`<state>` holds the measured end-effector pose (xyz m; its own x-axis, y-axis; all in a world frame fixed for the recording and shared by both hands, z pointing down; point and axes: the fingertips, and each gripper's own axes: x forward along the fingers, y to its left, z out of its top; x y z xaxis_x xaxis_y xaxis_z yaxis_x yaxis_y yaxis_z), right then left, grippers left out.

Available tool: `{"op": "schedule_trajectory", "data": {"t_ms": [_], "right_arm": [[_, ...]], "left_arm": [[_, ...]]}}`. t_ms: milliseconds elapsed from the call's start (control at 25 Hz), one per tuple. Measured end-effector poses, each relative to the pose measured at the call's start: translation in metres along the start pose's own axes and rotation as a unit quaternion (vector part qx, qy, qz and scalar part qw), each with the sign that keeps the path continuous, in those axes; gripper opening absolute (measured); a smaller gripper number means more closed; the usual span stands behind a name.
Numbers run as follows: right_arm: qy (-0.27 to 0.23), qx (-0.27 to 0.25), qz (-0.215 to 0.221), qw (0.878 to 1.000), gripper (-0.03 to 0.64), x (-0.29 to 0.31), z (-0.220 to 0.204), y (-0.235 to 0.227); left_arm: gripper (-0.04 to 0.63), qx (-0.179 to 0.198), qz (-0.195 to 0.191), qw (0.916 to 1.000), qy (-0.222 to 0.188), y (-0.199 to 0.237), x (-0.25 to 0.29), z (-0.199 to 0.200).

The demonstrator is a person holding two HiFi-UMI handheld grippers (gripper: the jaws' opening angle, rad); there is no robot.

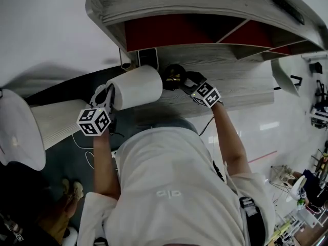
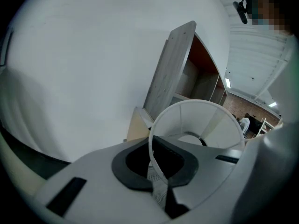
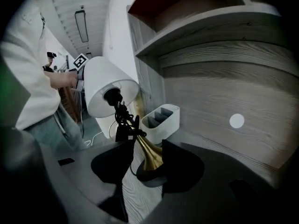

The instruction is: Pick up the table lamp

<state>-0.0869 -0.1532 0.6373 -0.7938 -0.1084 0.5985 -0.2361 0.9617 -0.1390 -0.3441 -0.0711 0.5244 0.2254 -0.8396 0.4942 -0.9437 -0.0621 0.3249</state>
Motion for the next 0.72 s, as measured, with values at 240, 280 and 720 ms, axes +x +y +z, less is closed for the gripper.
{"op": "schedule_trajectory", "data": {"t_ms": [240, 280, 720], "right_arm": [[0.045, -0.052, 0.019, 0.997, 0.212, 0.017, -0.006, 0.008], [0.052, -0.061, 0.023, 0.996, 0.215, 0.021, -0.006, 0.011], [0.157, -0.213, 0.059, 0.962, 0.264, 0.07, -0.012, 0.038]], "left_arm": [[0.023, -0.01, -0.01, 0.9999, 0.002, 0.013, -0.002, -0.006], [0.023, -0.011, -0.011, 0.9999, 0.002, 0.015, -0.002, -0.007], [0.023, -0.016, -0.024, 0.9995, 0.006, 0.027, 0.002, -0.012]]}}
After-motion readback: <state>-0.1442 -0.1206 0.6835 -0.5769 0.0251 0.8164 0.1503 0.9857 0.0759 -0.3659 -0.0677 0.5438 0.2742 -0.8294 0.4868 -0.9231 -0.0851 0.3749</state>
